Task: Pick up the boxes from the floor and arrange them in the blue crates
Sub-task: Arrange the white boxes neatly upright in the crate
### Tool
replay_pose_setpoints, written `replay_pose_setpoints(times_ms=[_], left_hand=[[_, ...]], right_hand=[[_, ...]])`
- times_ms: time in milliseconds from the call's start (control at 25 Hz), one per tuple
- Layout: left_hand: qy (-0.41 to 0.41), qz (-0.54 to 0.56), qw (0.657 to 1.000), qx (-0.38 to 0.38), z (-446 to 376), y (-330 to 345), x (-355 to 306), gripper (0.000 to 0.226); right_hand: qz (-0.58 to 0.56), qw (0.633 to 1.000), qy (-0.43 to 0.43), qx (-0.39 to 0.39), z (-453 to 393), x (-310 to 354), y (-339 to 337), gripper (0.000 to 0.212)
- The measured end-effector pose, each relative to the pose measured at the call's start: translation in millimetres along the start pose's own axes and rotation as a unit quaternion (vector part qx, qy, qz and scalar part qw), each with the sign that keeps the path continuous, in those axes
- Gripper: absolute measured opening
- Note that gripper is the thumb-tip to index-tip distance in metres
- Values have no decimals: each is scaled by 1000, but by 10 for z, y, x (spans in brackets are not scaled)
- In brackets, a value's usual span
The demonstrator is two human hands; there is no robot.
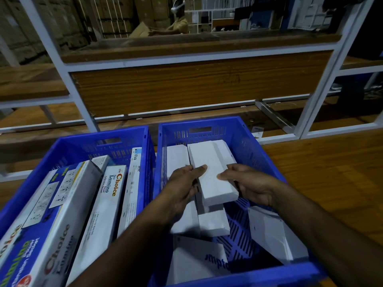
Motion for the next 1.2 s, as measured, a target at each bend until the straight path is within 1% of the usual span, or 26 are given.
replay_pose_setpoints(times_ms=[80,160,240,360,400,440,520,560,600,680,760,880,920,1040,1080,1160,1200], left_hand=[[17,-11,1000,16,27,22,-36,30],[16,-19,1000,12,23,14,-44,28],[9,-34,999,-13,-6,-18,-17,29],[14,-27,999,-31,-30,-31,-13,35],[9,-8,1000,-27,-17,-28,-28,41],[2,19,1000,-11,-1,-25,-46,52],[-8,73,996,40,38,1,-87,75],[-11,92,994,59,61,11,-108,82],[-11,106,992,73,74,13,-121,86],[-5,119,989,90,81,15,-132,86],[-5,96,992,80,76,20,-119,78],[-24,-7,999,23,61,4,-75,63],[-30,-40,999,16,41,-2,-41,66],[-57,-98,993,15,14,-1,65,98],[-58,-109,992,4,2,-12,72,100],[-54,-127,990,-25,0,-42,59,89],[-56,-139,988,-28,3,-52,62,85]], right_hand=[[-4,1000,-10,-4,6,-8,45,36],[-6,999,-28,-16,3,-19,73,40],[19,998,-58,-16,14,-5,97,41],[46,992,-117,16,86,61,157,36],[57,988,-142,34,117,80,185,33],[82,981,-171,52,154,94,213,32],[169,955,-232,69,209,103,249,32],[210,940,-259,67,230,112,264,33],[234,930,-278,61,246,130,271,34],[236,924,-296,51,245,131,270,35],[225,931,-285,38,222,111,266,39],[222,950,-221,13,123,28,235,54],[229,953,-199,-2,79,-5,211,57],[223,968,-113,-31,-75,-119,122,62],[200,975,-85,-37,-105,-145,105,63],[175,982,-25,-64,-118,-181,91,61],[170,983,7,-69,-93,-194,97,58]])
Point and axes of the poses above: each hand's wrist, its own z-axis away from the middle knuckle, its own y-axis out of the palm, x = y × z, the point moved 3 cm from there along -z, towards the middle knuckle, and after that the axes turned 4 degrees about -z, right-handed, at the moved point
